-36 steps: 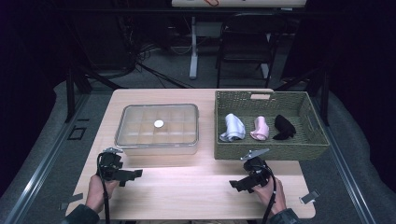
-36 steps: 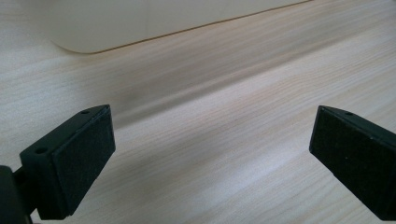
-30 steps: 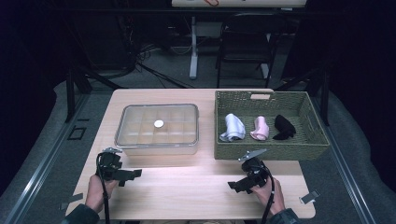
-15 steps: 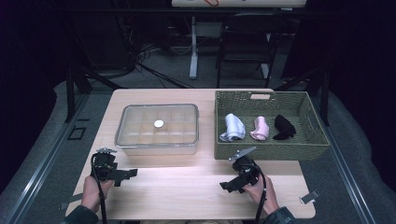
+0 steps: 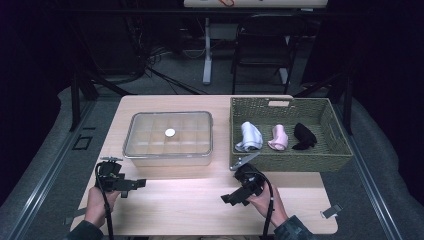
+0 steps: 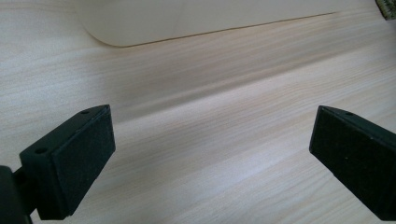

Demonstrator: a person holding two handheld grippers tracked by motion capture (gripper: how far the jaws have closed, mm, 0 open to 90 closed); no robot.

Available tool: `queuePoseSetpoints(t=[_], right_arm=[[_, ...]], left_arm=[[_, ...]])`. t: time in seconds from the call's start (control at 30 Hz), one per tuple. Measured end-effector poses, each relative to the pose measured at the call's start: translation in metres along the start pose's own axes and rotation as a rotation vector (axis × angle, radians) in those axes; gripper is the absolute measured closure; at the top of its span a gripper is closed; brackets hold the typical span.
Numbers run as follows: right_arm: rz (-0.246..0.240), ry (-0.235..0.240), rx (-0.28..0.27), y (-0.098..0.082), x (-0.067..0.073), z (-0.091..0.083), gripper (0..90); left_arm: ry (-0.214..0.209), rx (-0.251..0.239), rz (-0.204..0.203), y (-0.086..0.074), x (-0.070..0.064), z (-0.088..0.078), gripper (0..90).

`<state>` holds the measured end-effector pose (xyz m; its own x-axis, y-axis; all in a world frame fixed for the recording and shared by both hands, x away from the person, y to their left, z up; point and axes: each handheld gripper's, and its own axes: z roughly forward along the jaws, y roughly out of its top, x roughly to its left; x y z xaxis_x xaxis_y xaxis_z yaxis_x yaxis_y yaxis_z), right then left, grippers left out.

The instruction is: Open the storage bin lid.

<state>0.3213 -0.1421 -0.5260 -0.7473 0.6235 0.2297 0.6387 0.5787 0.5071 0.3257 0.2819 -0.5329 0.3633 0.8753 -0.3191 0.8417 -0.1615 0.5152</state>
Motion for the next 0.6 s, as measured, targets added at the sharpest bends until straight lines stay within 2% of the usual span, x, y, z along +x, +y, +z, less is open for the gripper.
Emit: queuePoseSetpoints(t=[0.17, 0.3, 0.4, 0.5, 0.6], right_arm=[[-0.007, -0.019, 0.009, 0.013, 0.005, 0.000, 0.2], [-0.018, 0.034, -0.023, 0.028, 0.010, -0.001, 0.2], [-0.030, 0.041, -0.017, 0.035, 0.012, -0.002, 0.2], [-0.037, 0.064, -0.032, 0.049, 0.014, -0.004, 0.8], [-0.053, 0.056, -0.028, 0.055, 0.016, -0.006, 1.6]], left_arm=[[0.006, 0.007, -0.011, 0.003, 0.002, -0.005, 0.2], [0.008, -0.004, -0.016, 0.012, 0.002, -0.008, 0.1], [0.001, -0.016, -0.010, 0.014, 0.001, -0.009, 0.1], [-0.004, -0.019, -0.002, 0.020, 0.000, -0.011, 0.1], [-0.001, -0.025, 0.007, 0.024, -0.001, -0.014, 0.2]])
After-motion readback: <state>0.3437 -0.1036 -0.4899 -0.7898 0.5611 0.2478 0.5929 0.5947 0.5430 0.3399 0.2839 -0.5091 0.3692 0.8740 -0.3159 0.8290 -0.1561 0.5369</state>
